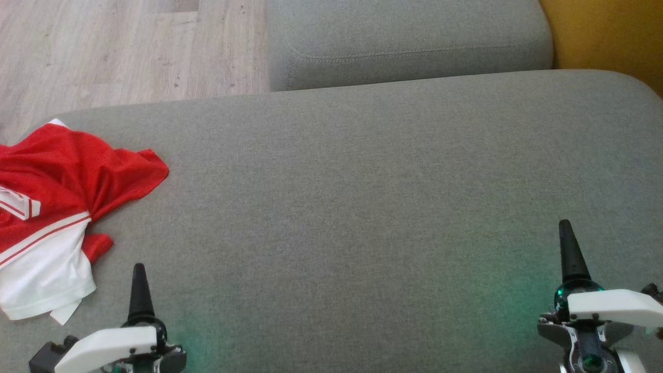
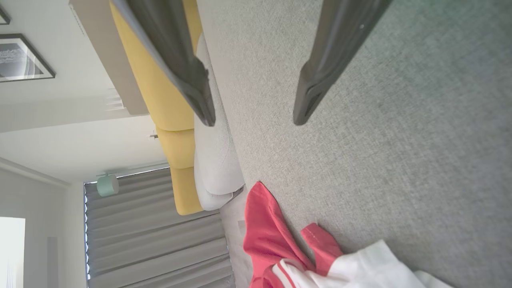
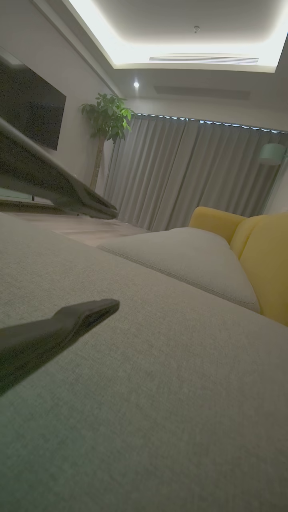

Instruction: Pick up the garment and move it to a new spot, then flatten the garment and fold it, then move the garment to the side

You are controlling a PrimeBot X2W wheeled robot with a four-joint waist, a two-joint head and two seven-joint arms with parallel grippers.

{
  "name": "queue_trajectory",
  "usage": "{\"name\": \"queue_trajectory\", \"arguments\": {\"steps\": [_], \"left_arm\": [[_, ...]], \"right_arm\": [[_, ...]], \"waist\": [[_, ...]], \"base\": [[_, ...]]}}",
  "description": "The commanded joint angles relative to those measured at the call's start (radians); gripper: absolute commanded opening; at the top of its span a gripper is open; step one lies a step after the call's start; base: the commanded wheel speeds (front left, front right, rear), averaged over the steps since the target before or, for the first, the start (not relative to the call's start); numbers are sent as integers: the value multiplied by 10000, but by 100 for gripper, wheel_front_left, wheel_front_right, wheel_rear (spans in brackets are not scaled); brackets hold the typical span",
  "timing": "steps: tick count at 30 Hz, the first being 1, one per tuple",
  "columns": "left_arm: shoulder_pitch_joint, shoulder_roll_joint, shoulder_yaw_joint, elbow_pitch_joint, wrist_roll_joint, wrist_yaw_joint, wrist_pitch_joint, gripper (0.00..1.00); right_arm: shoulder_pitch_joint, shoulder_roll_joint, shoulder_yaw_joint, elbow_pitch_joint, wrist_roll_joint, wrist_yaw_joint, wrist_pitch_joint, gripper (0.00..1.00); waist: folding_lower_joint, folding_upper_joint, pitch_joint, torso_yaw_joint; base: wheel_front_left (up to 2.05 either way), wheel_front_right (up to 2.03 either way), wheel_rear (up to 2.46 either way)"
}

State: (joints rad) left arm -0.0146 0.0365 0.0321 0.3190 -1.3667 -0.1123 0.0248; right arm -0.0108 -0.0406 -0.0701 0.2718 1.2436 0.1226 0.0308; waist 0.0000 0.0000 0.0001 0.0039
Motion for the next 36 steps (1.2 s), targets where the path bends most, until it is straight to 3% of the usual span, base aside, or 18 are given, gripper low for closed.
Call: {"name": "queue_trajectory", "arguments": {"steps": [1, 36], "left_arm": [[-389, 115, 6, -352, 406, 68, -104, 100], [-332, 187, -153, -405, 5408, 20, -1131, 100]], "right_arm": [[-356, -60, 120, -437, -481, 20, -149, 100], [-380, -168, 1065, -611, -5713, 43, -1182, 100]], "waist": [[0, 0, -7, -1], [0, 0, -13, 73]], "base": [[0, 0, 0], [0, 0, 0]]}}
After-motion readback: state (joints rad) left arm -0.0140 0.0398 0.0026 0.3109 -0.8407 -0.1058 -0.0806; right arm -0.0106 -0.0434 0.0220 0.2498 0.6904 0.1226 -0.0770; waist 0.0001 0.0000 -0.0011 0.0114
